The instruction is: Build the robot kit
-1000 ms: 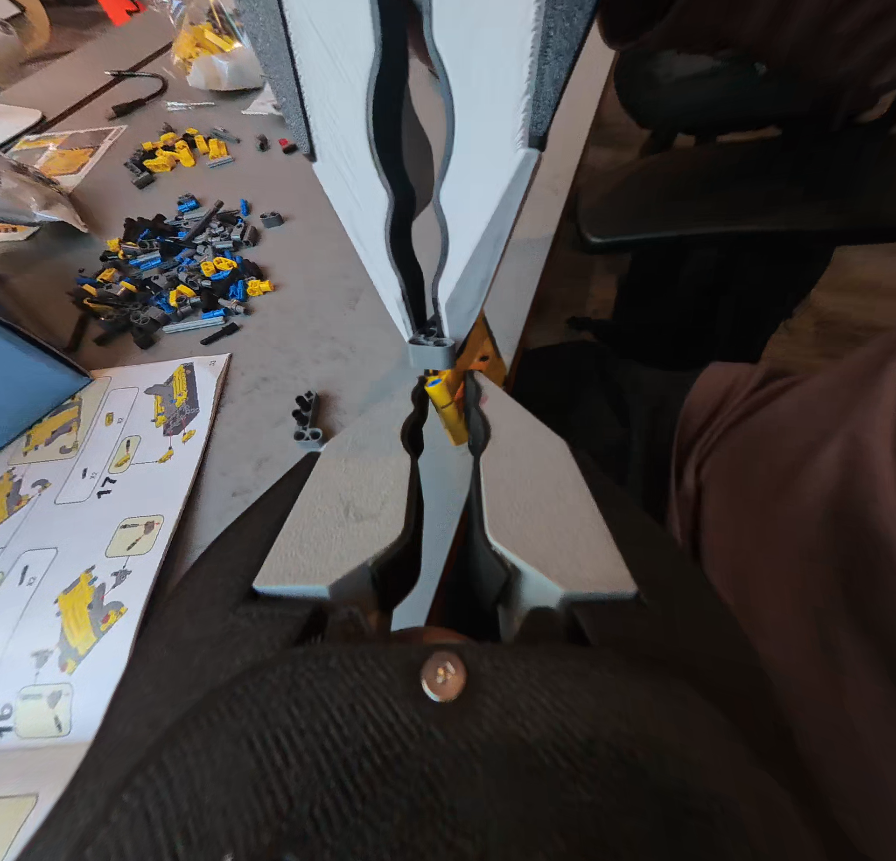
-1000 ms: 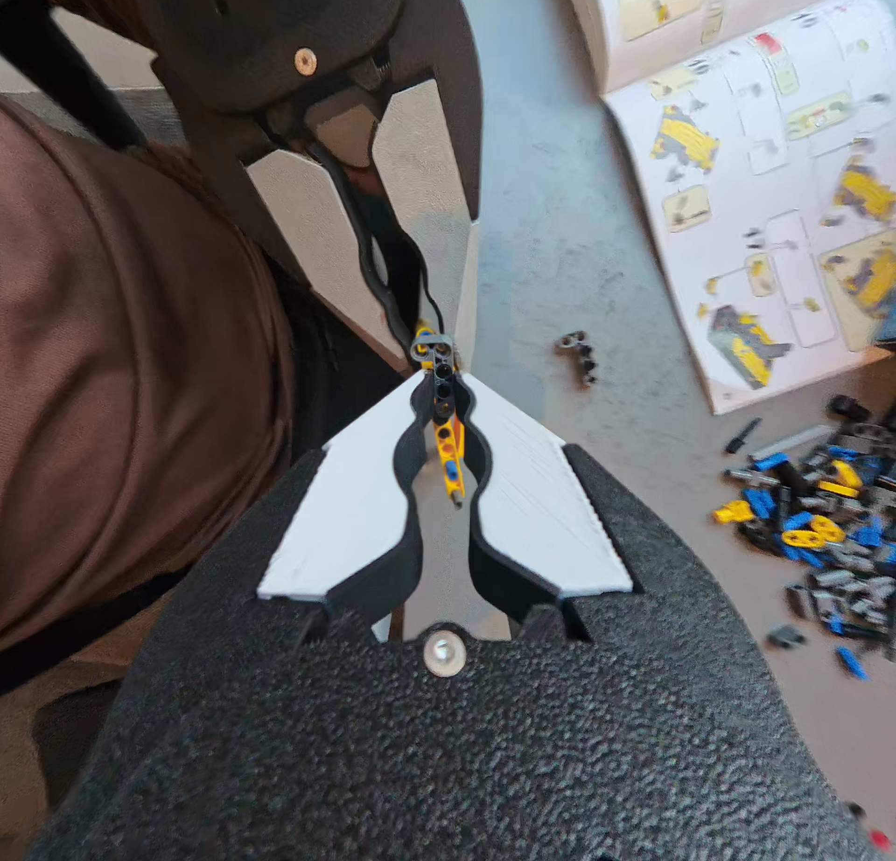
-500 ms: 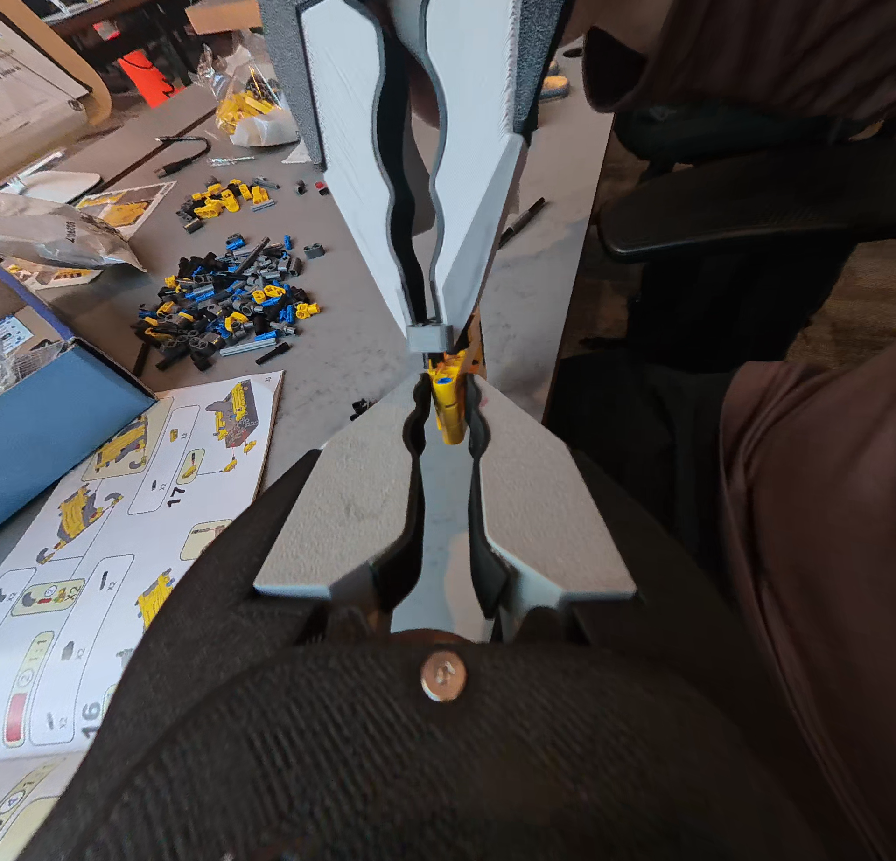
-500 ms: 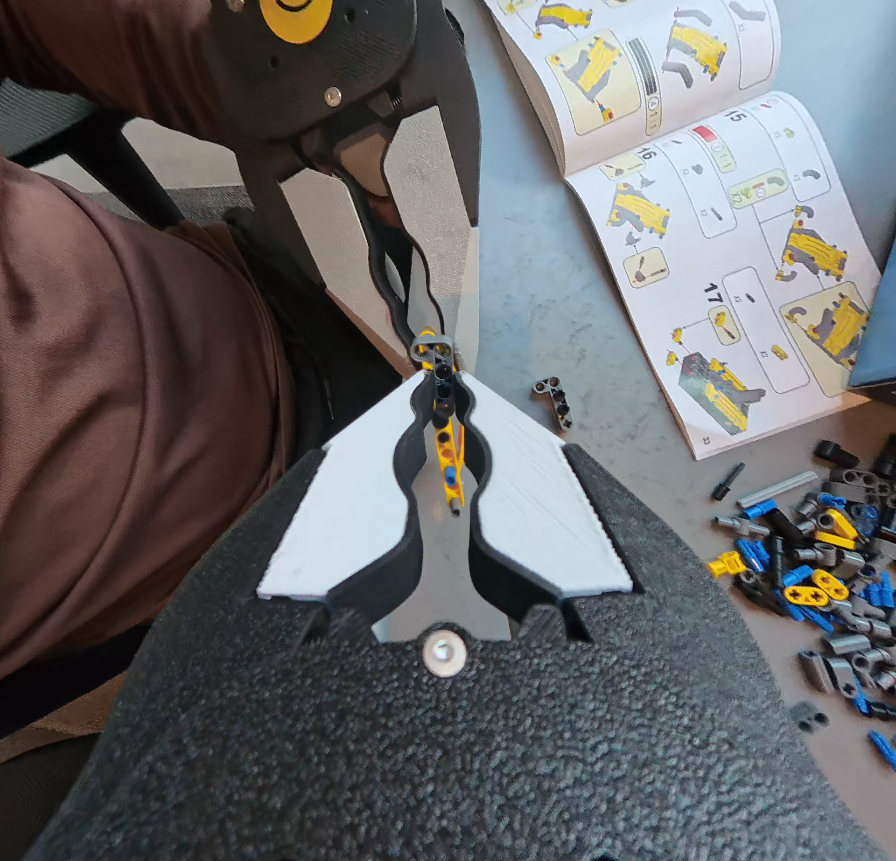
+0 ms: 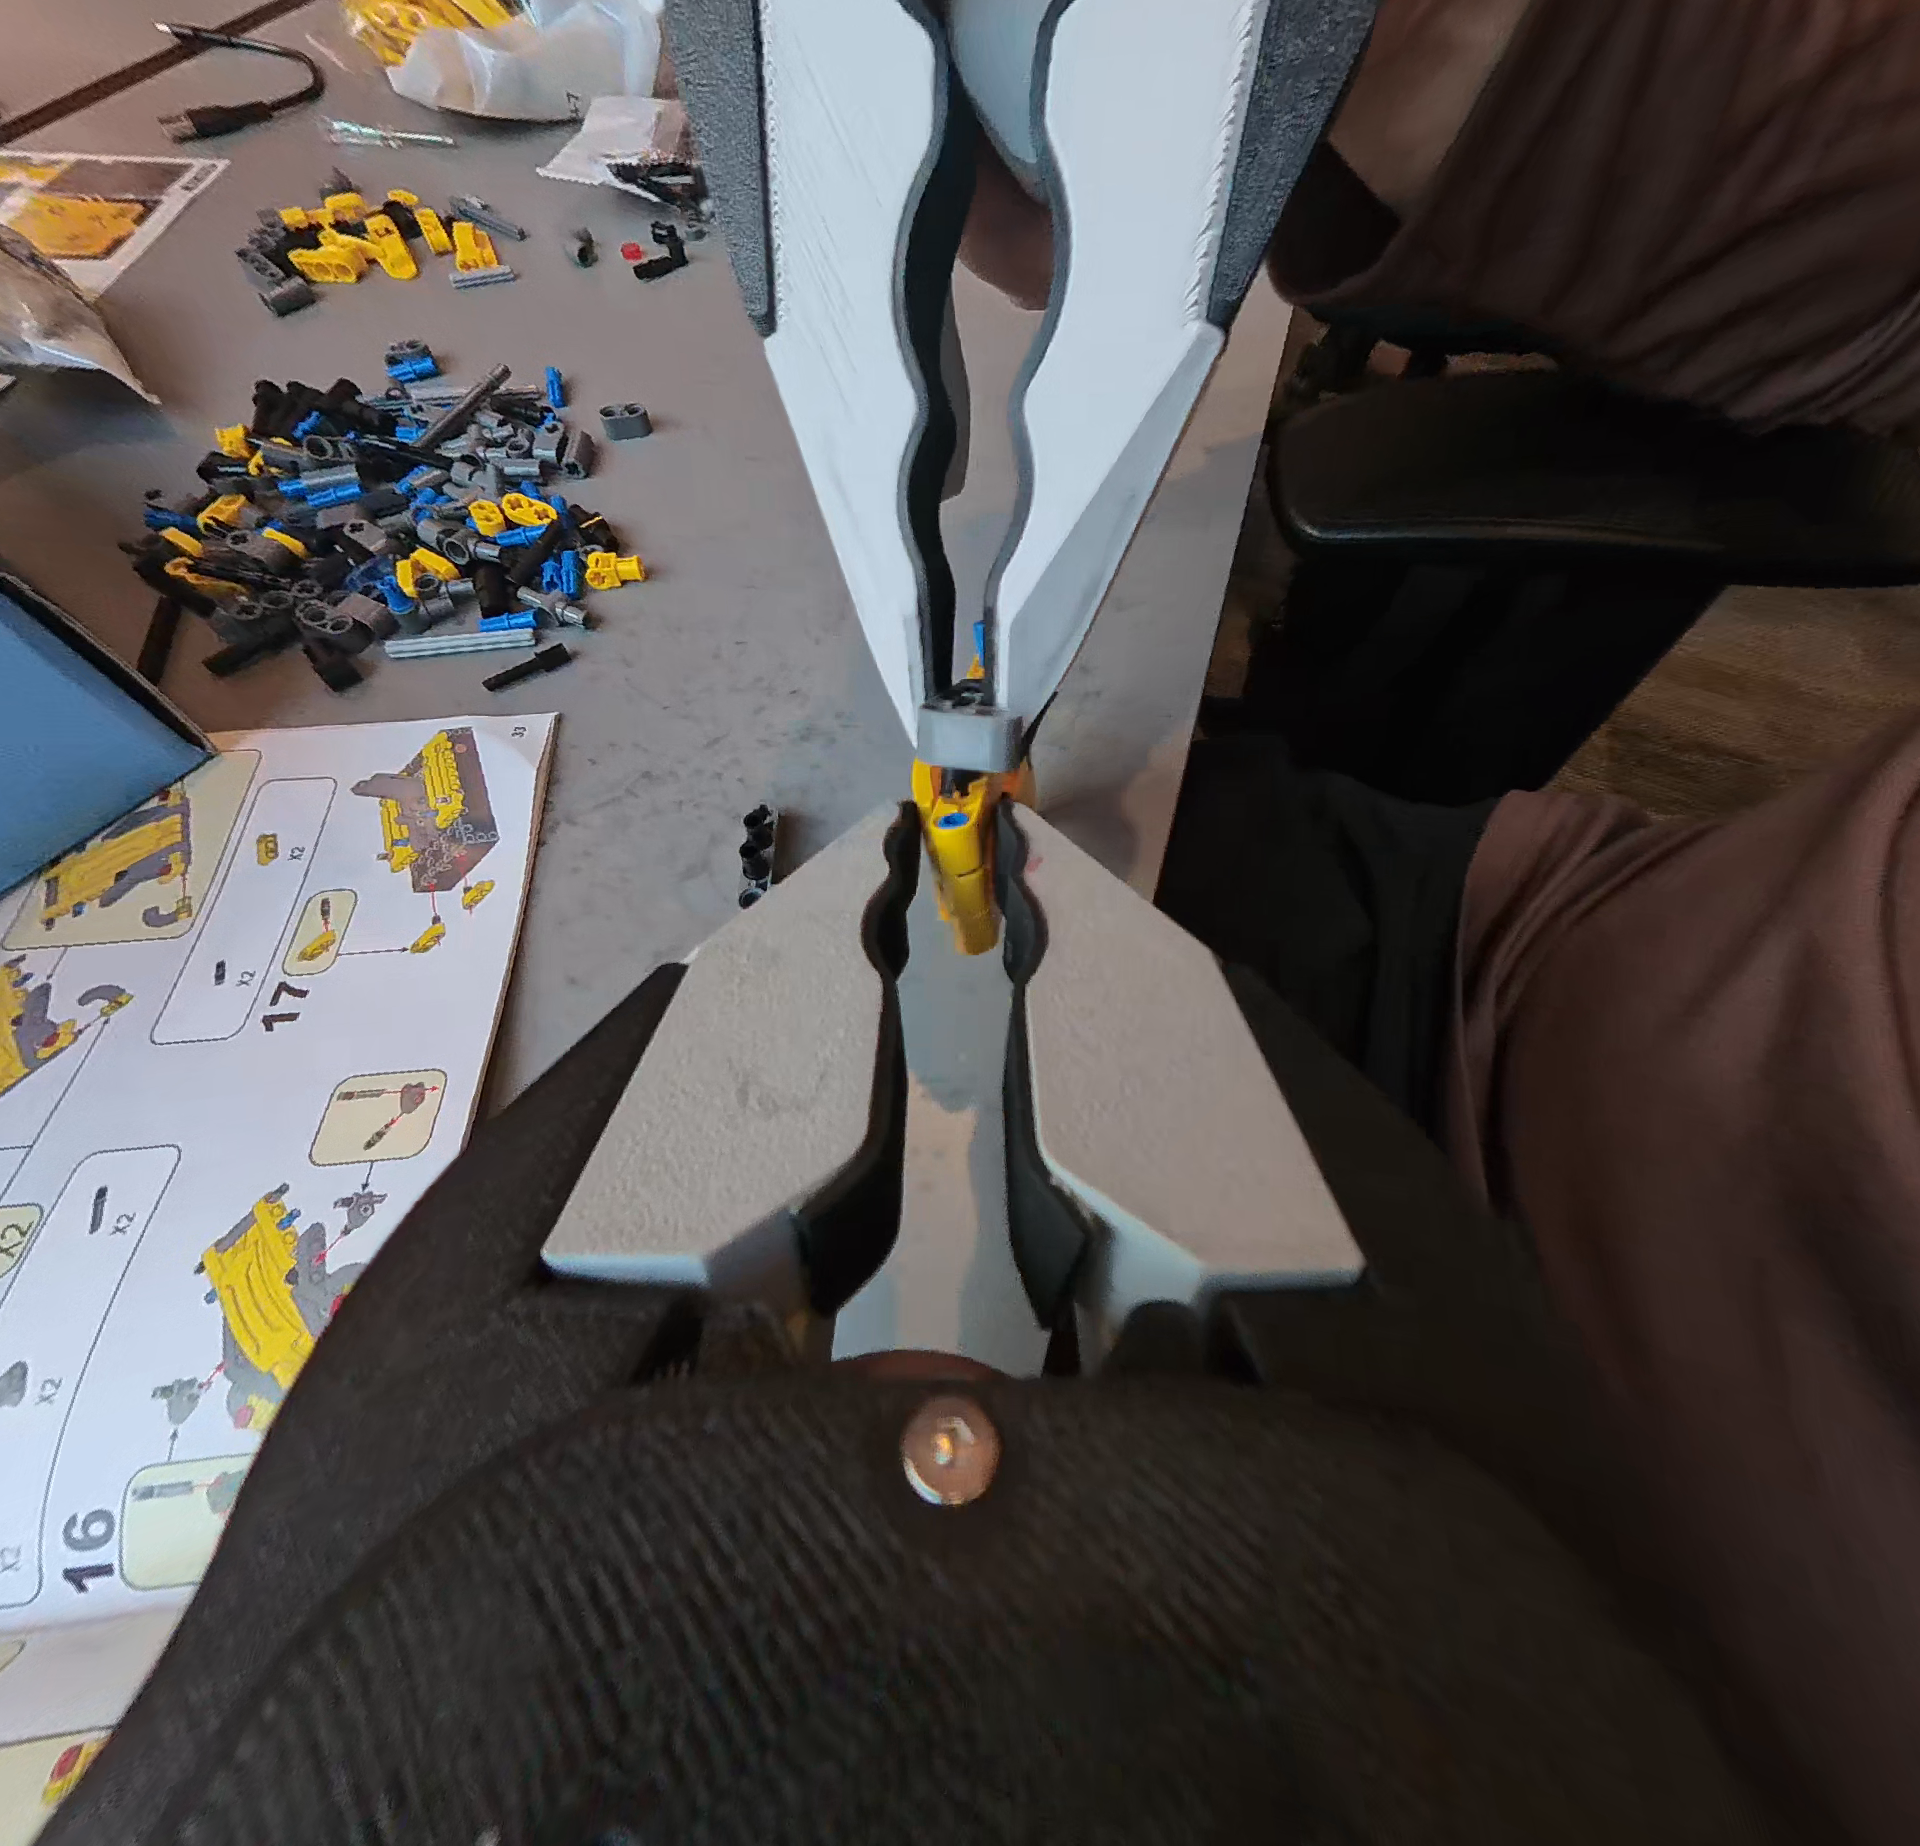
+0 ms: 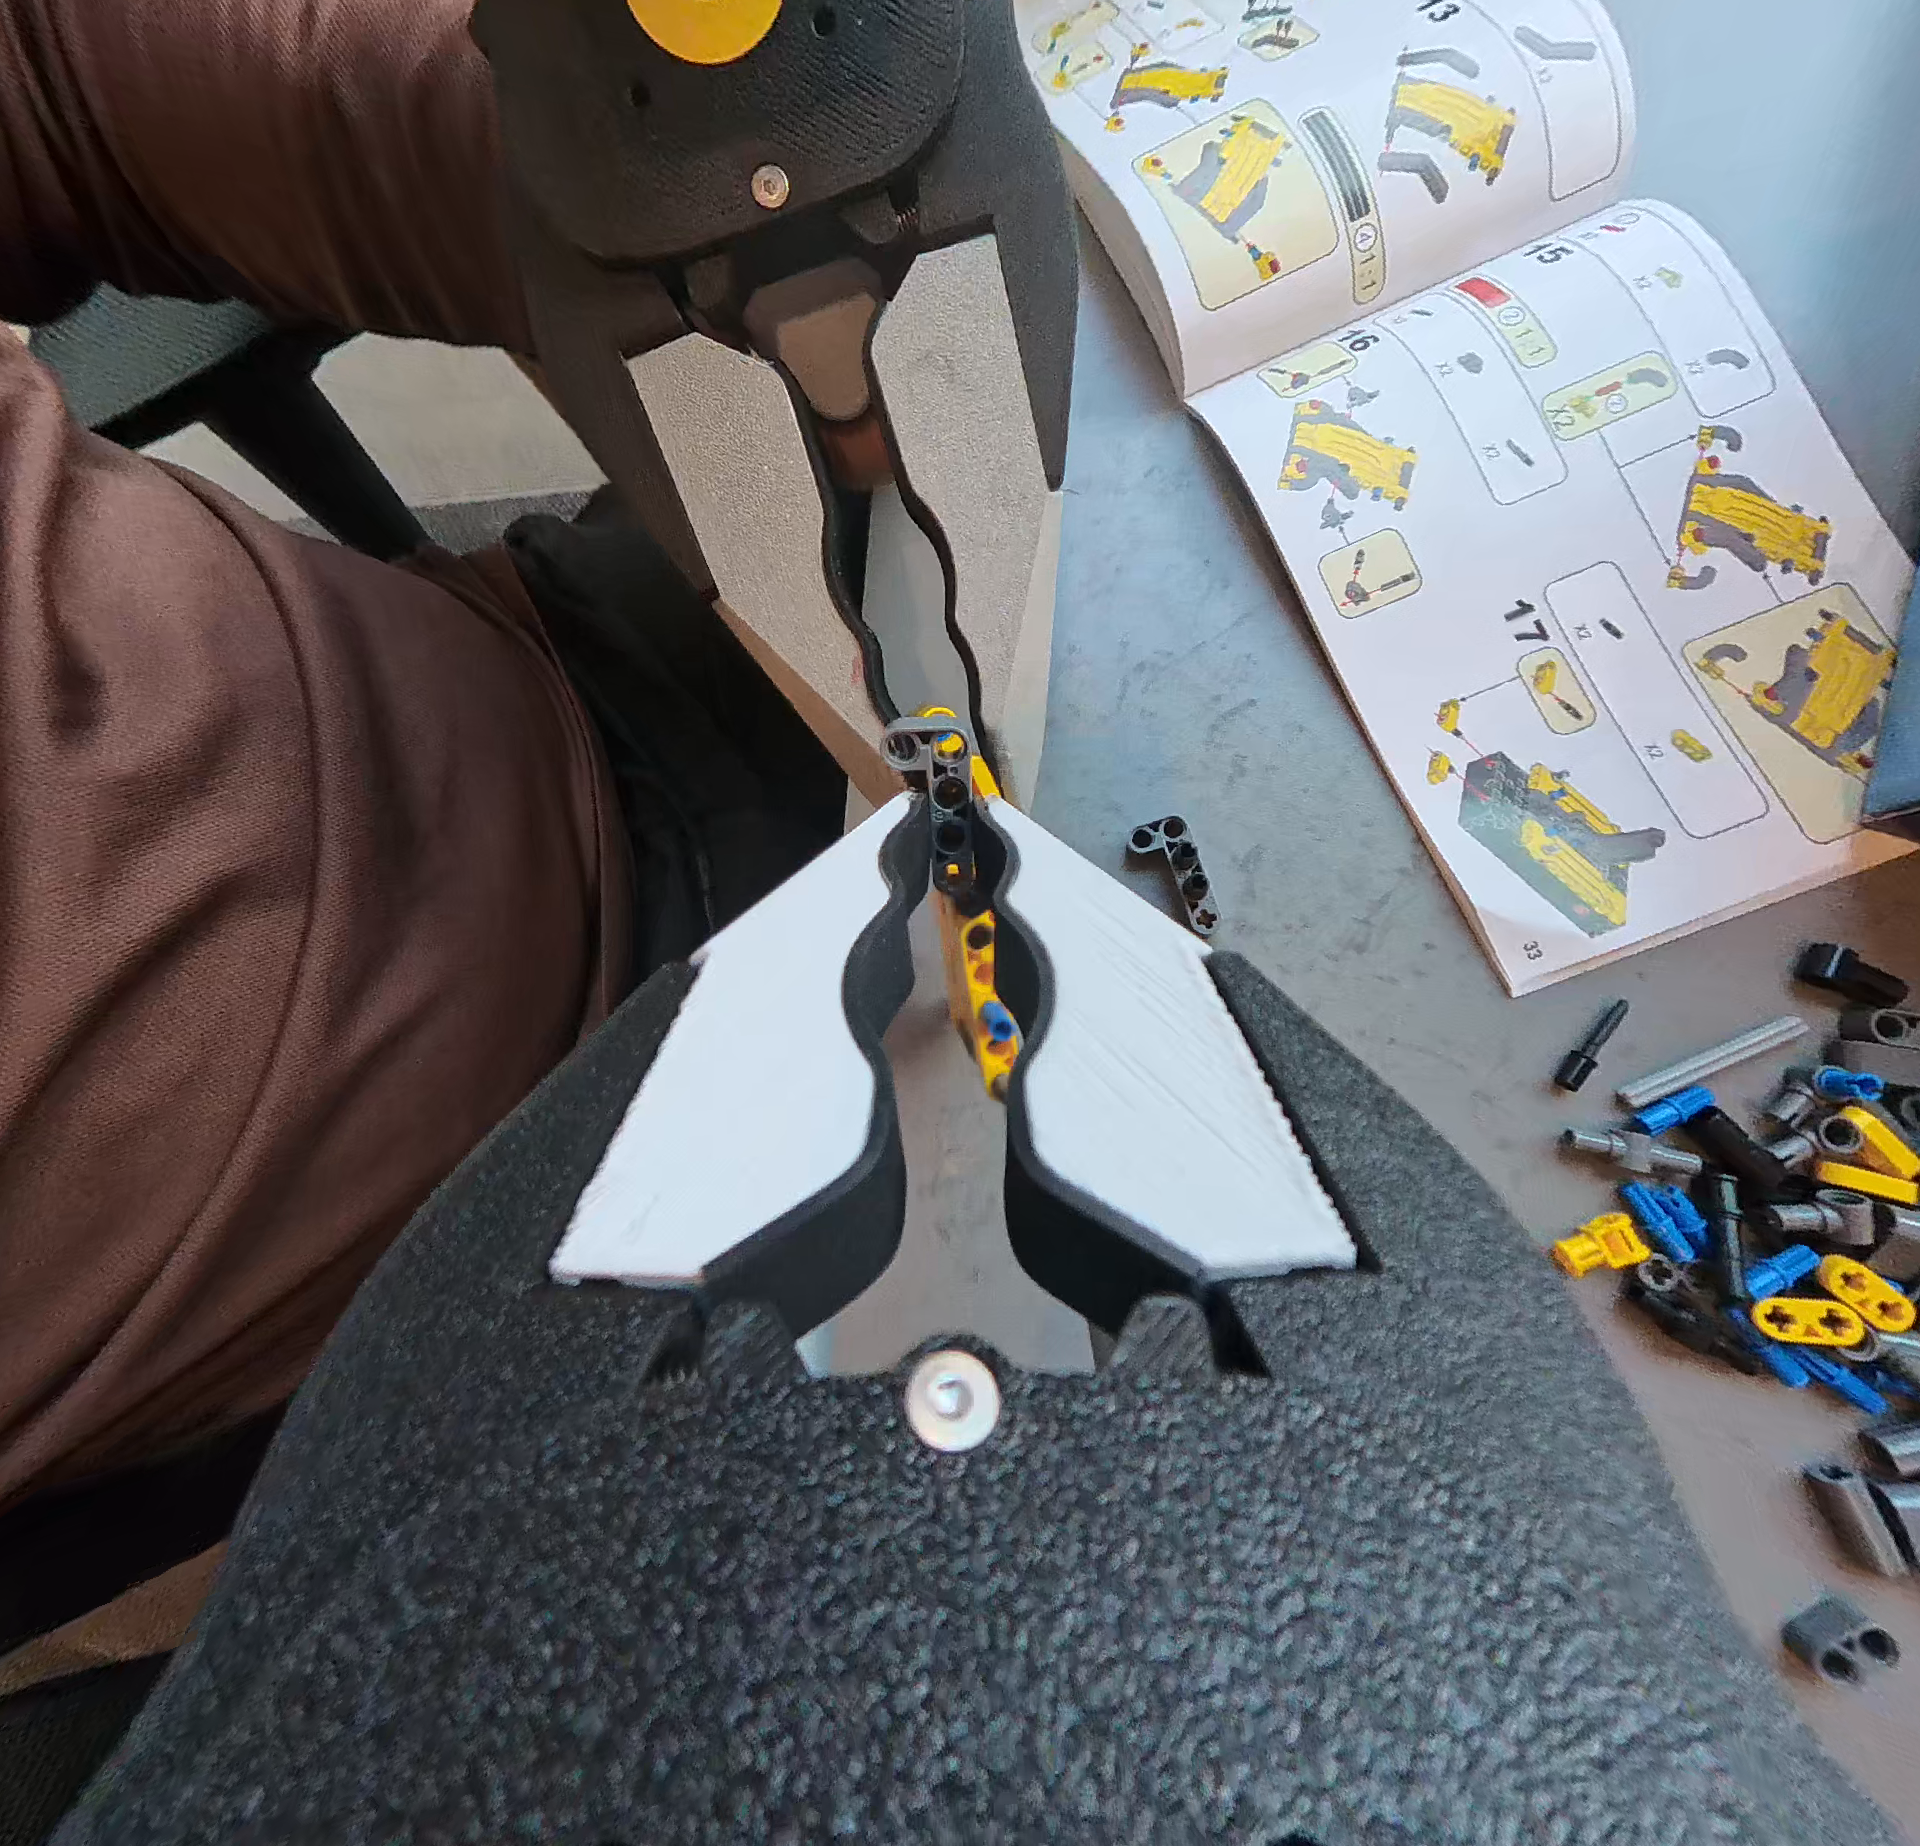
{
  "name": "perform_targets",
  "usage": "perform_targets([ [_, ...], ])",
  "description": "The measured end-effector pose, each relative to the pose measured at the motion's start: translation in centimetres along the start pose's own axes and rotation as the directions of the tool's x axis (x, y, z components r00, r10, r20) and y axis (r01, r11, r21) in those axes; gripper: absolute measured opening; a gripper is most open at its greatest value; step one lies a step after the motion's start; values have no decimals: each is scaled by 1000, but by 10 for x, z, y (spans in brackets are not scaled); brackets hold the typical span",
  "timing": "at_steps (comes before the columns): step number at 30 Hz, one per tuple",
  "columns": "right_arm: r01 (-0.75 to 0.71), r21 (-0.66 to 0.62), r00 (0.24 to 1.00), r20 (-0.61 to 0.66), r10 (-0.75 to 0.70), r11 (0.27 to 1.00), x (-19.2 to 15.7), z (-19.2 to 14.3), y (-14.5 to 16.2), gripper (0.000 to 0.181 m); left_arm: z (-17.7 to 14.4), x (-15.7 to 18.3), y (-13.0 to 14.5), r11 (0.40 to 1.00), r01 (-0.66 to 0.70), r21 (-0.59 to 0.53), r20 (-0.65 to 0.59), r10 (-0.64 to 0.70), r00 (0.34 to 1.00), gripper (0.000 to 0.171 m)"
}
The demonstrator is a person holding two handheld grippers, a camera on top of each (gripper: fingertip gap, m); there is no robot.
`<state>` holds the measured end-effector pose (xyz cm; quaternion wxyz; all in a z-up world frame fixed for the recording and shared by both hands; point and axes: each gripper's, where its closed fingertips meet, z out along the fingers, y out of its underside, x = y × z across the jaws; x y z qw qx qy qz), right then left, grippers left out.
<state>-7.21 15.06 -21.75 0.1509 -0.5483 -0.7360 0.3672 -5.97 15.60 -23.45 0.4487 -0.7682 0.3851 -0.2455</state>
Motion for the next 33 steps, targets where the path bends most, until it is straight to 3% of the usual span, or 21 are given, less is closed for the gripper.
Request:
perform_targets([
  [4,-17,-40,1000,-18,17,999,7,4,15,7,-1,-2,4,1000,30,-3,-17,-30,999,11],
  [10,-48,-60,999,-5,48,997,9,12,30,7,4,-3,20,995,24,-96,4,-24,1000,11],
  [15,-112,53,992,60,109,992,6,3,17,6,-4,1,5,998,36,-48,-22,-37,999,9],
  [18,-106,200,994,18,105,974,15,-14,-5,7,-23,-11,-12,996,-80,-47,94,84,992,9],
  [21,-57,274,998,-6,61,960,14,-26,-17,7,-39,-18,-21,938,-309,-155,224,338,914,8],
  [25,-10,260,999,-36,20,966,11,-17,-17,7,-41,-15,-27,781,-534,-323,290,619,730,8],
  [29,3,233,999,-42,7,972,9,-8,-14,7,-30,-7,-19,678,-619,-395,259,729,634,9],
  [33,24,210,997,-82,-6,977,13,-2,-9,7,-29,-9,-14,676,-613,-409,271,731,626,9],
])
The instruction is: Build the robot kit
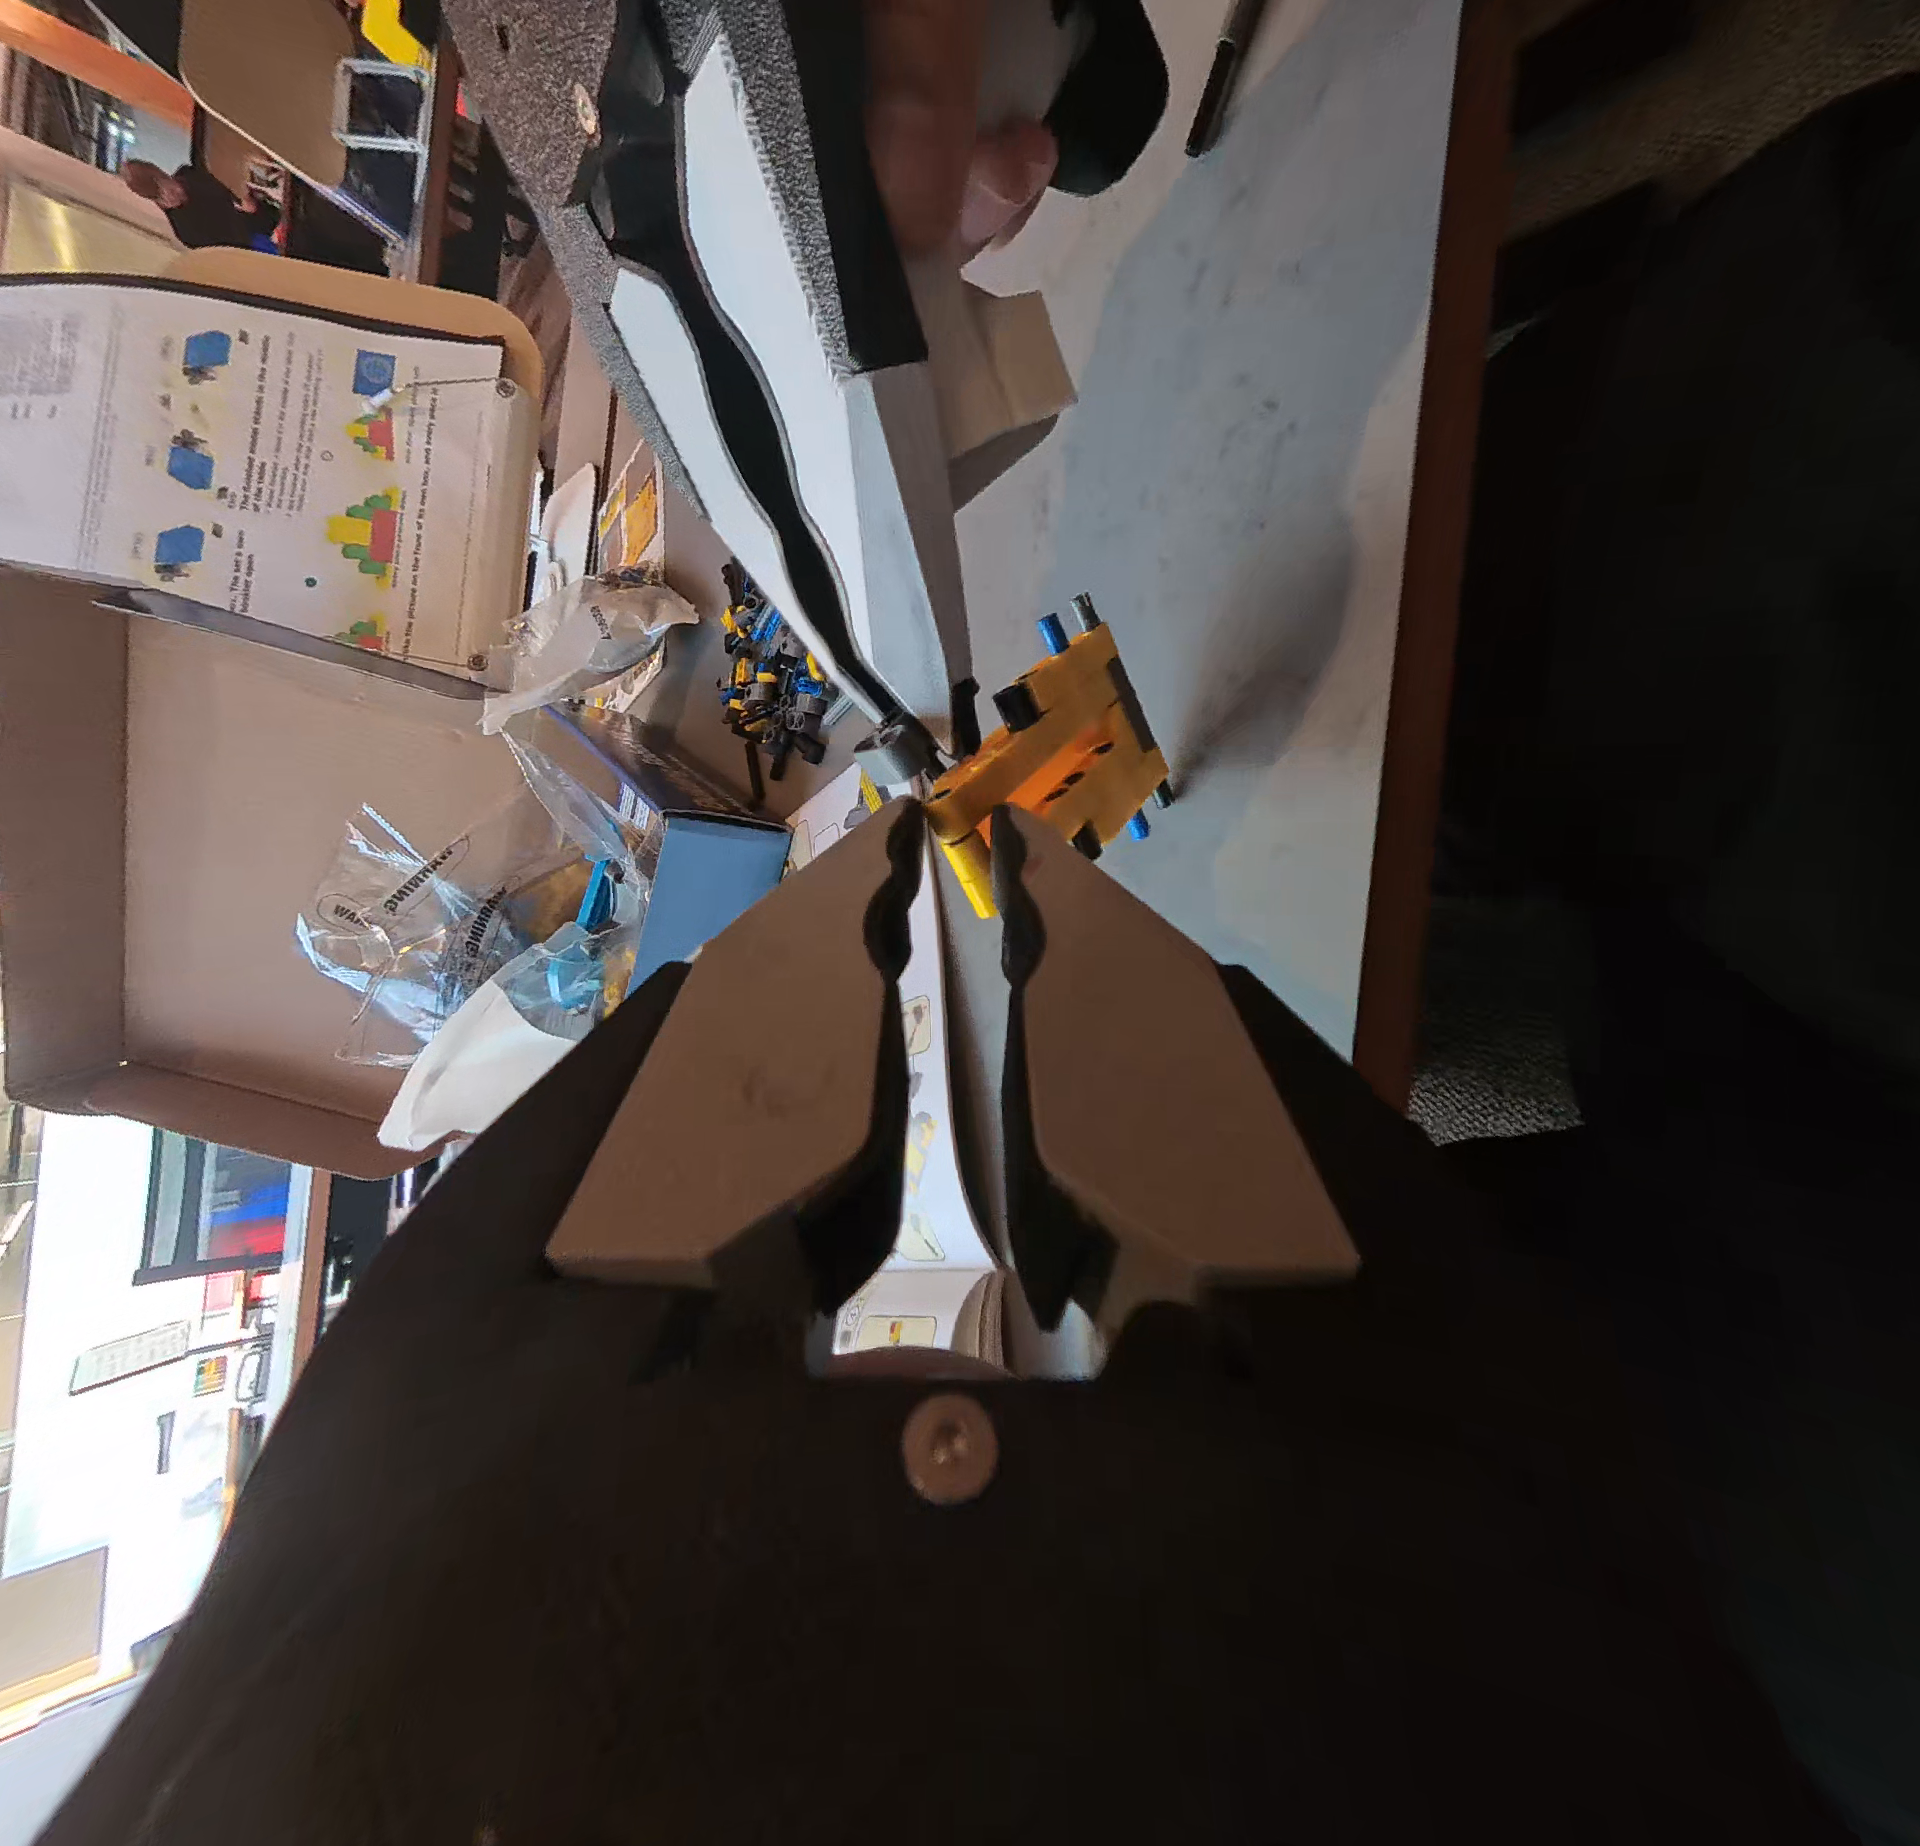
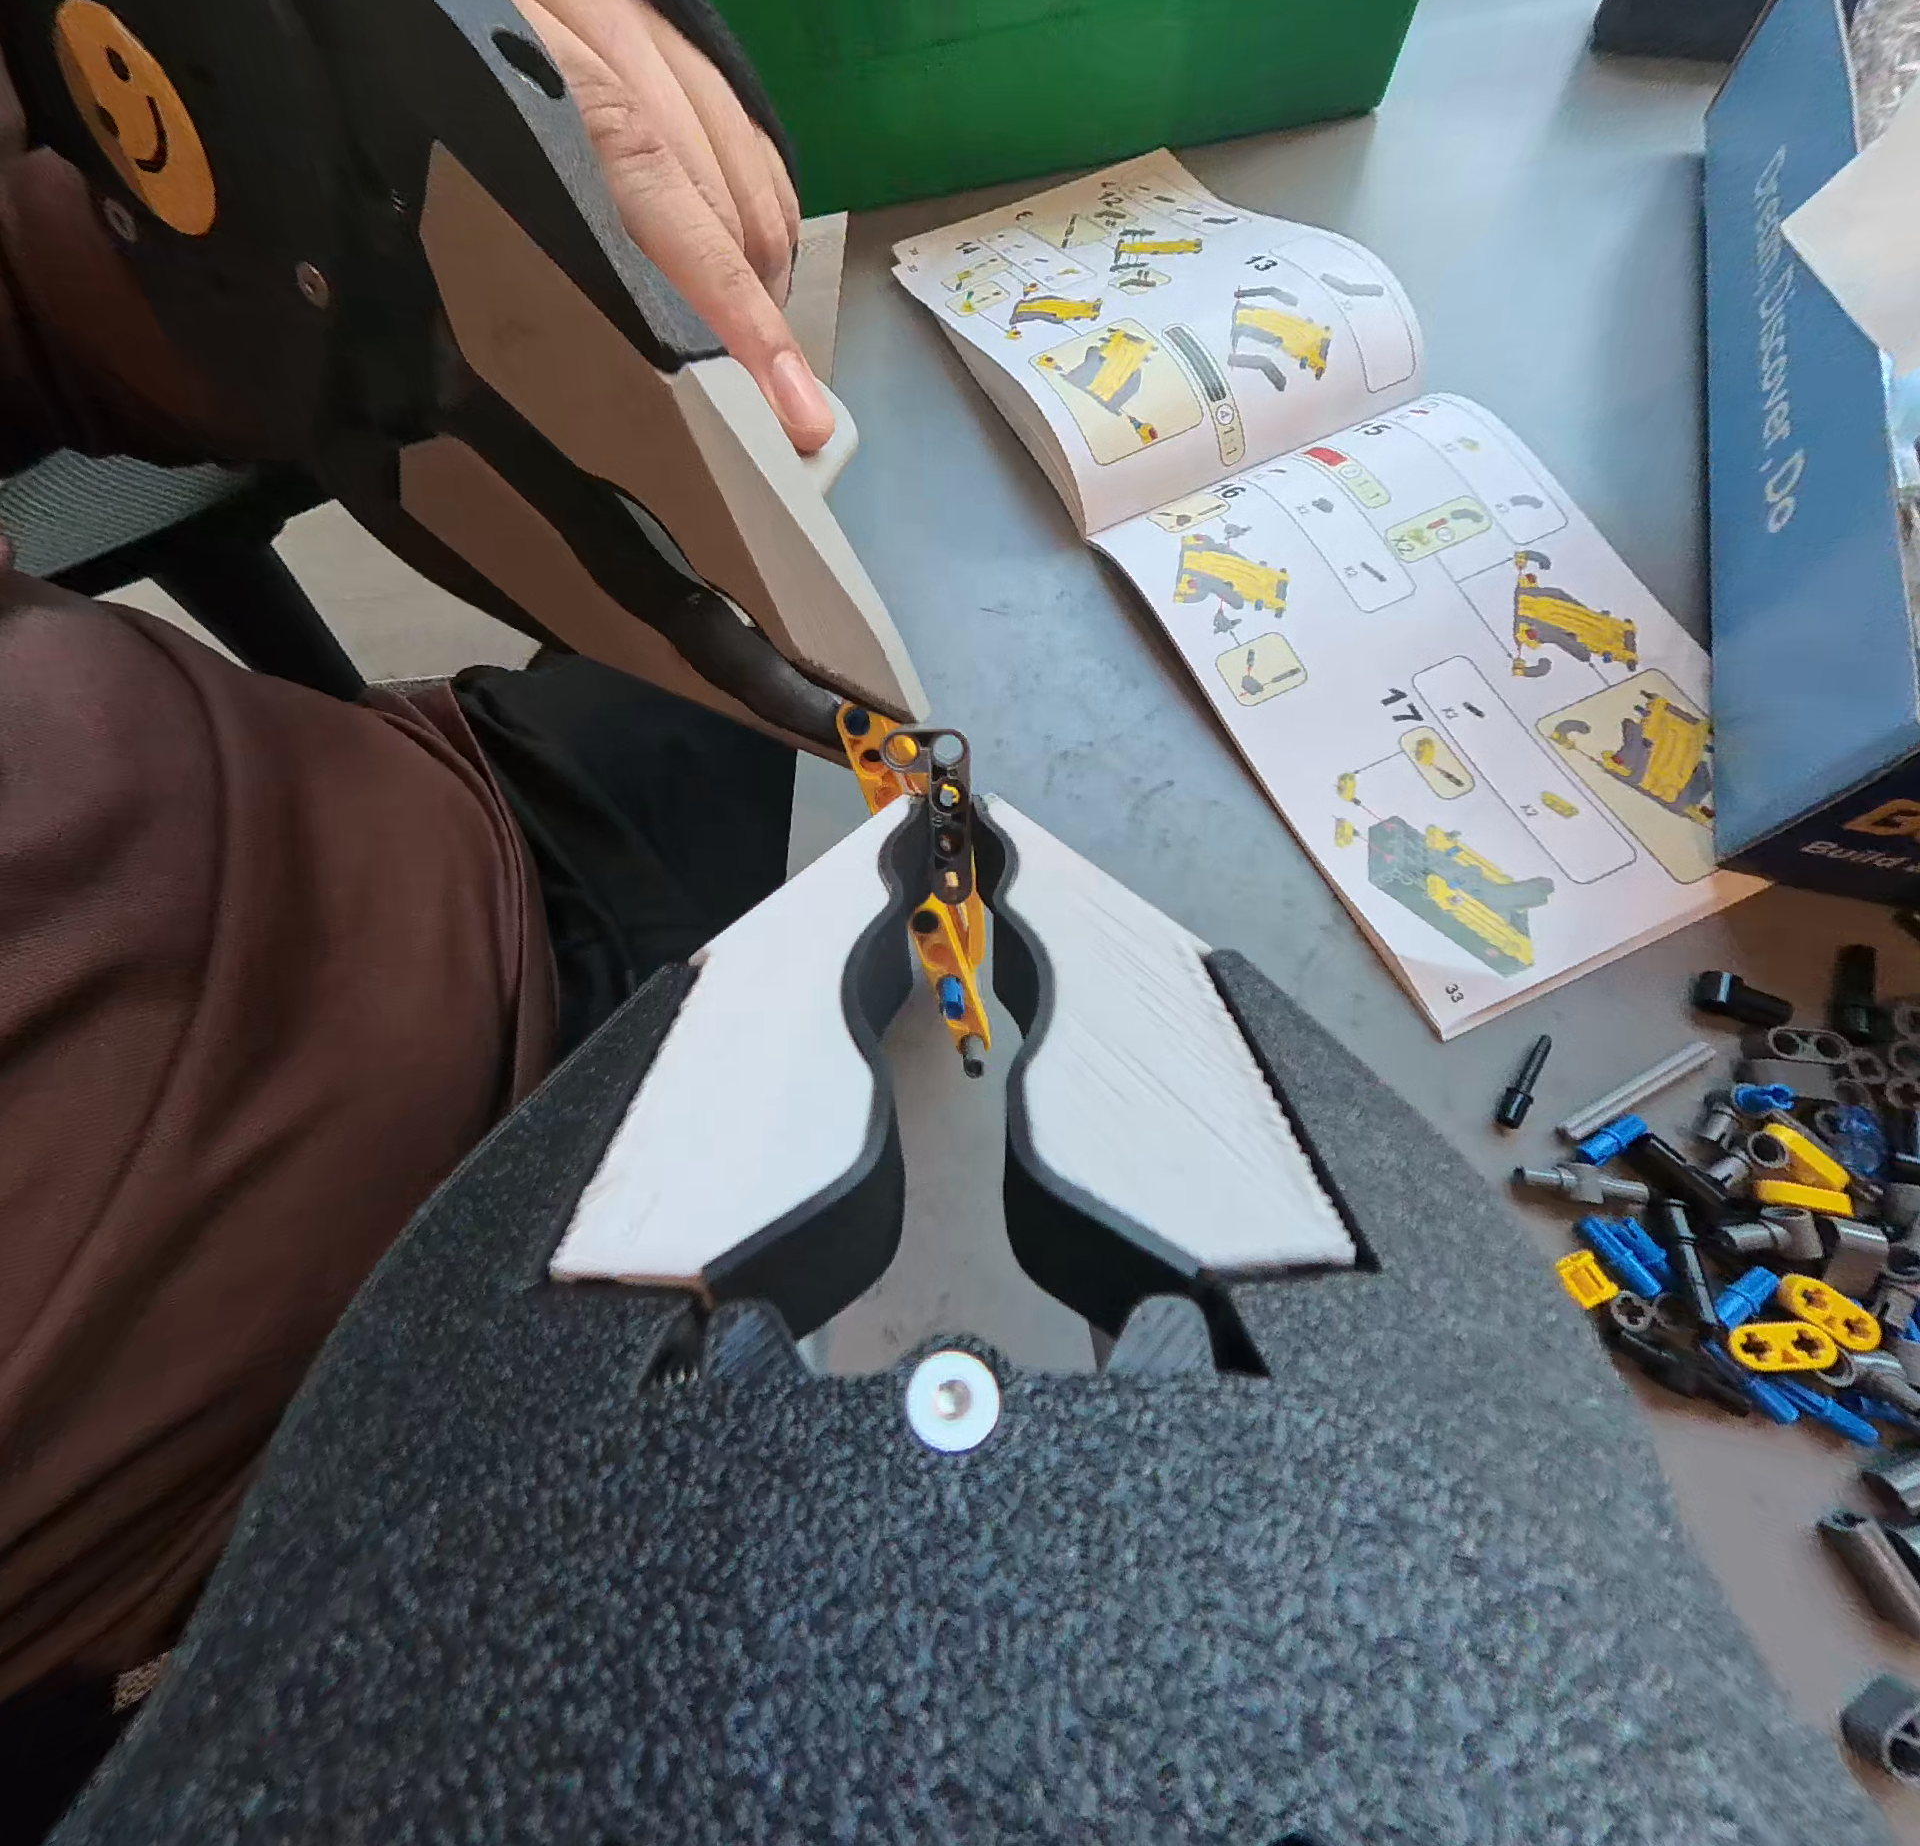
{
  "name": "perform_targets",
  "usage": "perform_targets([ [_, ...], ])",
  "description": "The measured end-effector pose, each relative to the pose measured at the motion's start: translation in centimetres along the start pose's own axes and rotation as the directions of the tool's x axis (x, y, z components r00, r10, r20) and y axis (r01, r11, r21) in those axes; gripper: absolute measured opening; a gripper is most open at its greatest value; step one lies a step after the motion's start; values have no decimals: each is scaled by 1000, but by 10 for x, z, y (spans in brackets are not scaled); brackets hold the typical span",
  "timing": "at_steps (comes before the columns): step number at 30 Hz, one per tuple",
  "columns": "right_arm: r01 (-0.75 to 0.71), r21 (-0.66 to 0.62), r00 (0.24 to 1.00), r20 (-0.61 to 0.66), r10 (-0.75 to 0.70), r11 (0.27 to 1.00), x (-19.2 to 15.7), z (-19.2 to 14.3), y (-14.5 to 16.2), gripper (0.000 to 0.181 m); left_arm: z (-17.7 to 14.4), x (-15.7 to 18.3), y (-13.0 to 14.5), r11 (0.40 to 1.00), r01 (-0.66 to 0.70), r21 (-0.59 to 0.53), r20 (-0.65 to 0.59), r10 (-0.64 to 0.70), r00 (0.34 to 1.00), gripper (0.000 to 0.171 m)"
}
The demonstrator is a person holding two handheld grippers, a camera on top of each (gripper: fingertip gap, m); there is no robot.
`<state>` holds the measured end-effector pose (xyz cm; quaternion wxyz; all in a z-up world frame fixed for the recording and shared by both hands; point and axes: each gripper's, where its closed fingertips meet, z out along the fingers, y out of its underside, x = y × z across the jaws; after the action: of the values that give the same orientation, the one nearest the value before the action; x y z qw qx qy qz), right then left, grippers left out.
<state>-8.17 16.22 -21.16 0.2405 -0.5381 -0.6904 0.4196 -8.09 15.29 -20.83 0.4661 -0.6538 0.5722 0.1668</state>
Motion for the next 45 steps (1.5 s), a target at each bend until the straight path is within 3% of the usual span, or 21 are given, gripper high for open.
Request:
perform_targets([
  [4,-27,18,1000,14,26,999,2,1,1,7,0,0,2,999,45,22,-1,-45,999,9],
  [7,-30,28,999,20,29,999,3,1,1,7,1,0,1,986,155,60,-44,-153,987,9],
  [13,-31,16,999,26,30,999,2,2,7,7,7,6,5,911,408,66,-199,-388,900,16],
  [15,-30,17,999,21,30,999,2,1,7,7,8,10,3,882,464,80,-243,-435,867,9],
  [33,-51,25,998,47,50,998,-2,1,8,7,10,15,-5,698,706,121,-442,-599,668,13],
  [36,-51,23,997,53,50,998,-3,1,8,7,10,15,-6,696,706,128,-453,-592,666,12],
  [39,-40,20,998,42,39,999,-2,-2,7,6,11,15,-6,732,669,128,-424,-570,704,12],
  [45,-121,74,984,139,109,990,-15,-12,-7,6,8,8,-12,751,651,108,-428,-556,712,12],
])
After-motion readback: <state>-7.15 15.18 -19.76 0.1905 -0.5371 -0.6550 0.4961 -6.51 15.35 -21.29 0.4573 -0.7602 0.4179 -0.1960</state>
